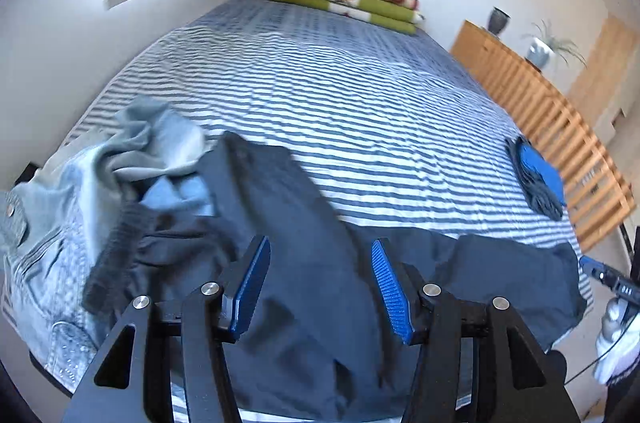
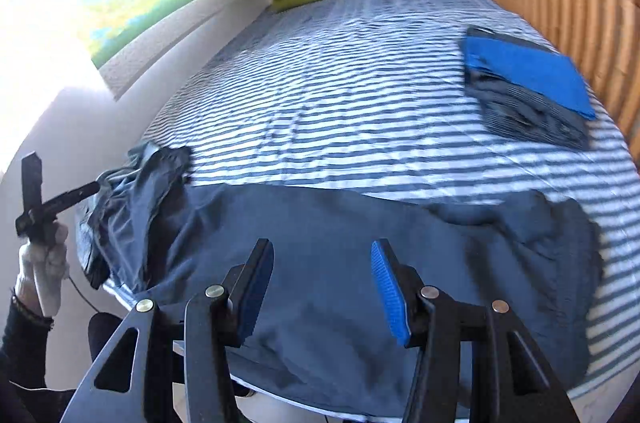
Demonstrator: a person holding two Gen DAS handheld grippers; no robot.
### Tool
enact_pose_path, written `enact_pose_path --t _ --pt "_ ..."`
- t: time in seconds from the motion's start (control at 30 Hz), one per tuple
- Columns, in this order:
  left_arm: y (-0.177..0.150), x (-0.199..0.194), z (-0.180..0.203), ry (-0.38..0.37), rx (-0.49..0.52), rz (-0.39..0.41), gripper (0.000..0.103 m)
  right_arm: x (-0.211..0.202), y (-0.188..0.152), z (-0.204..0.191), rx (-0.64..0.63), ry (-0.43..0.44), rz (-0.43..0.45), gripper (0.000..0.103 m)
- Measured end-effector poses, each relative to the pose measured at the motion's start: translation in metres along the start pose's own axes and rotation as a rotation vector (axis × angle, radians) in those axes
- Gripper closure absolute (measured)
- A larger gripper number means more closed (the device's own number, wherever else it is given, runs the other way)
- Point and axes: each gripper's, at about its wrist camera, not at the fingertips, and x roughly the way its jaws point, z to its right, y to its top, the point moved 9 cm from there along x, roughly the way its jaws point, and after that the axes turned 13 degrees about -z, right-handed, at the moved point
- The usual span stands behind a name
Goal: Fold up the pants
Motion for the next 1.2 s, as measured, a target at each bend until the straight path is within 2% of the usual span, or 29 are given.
enact_pose_path --t 0.13,0.3,0.4,0.53,0.6,0.67,0.7,0.77,0.83,0.9,0.97,1.0,1.1,1.2 --pt "-0.012 -0.004 -0.071 0.003 -0.091 -0.018 0.046 0.044 0.032 -0.089 -0.087 0.068 0.03 0.056" --pt "-0.03 0.008 -0.123 -0.016 -0.143 -0.051 0.046 0.14 0.067 -0.187 -0.11 0.217 -0.163 0.056" --pt "-0.036 0.019 -0.145 -0.044 -0.172 -0.068 0.046 0.201 0.084 -0.225 -0.083 0.227 -0.258 0.056" --pt "-0.043 0.029 -0.158 -0.058 -0.144 -0.079 0.046 0.262 0.105 -0.235 0.013 0.208 -0.346 0.055" --pt "-0.043 0.036 -0.161 -0.075 -0.135 -0.081 0.046 0.293 0.114 -0.237 0.085 0.239 -0.411 0.055" --pt "-0.044 0.037 -0.164 -0.103 -0.141 -0.077 0.046 0.315 0.122 -0.24 0.158 0.31 -0.451 0.053" --pt "-0.045 0.037 -0.165 -0.117 -0.145 -0.075 0.046 0.326 0.126 -0.244 0.199 0.366 -0.467 0.047" --pt "-0.048 0.034 -0.166 -0.139 -0.145 -0.073 0.046 0.333 0.14 -0.247 0.278 0.44 -0.435 0.044" --pt "-0.051 0.031 -0.166 -0.148 -0.136 -0.072 0.046 0.34 0.153 -0.253 0.331 0.523 -0.426 0.046" --pt "-0.055 0.029 -0.166 -0.154 -0.136 -0.07 0.047 0.34 0.16 -0.26 0.31 0.497 -0.404 0.076" --pt "-0.058 0.024 -0.167 -0.175 -0.145 -0.062 0.048 0.328 0.165 -0.271 0.211 0.411 -0.368 0.078" --pt "-0.058 0.022 -0.169 -0.182 -0.151 -0.057 0.048 0.313 0.169 -0.279 0.133 0.366 -0.321 0.079" --pt "-0.059 0.015 -0.174 -0.206 -0.179 -0.04 0.048 0.258 0.17 -0.314 -0.139 0.219 -0.172 0.08" --pt "-0.06 0.004 -0.178 -0.217 -0.194 -0.018 0.048 0.204 0.154 -0.36 -0.423 0.097 -0.032 0.08"
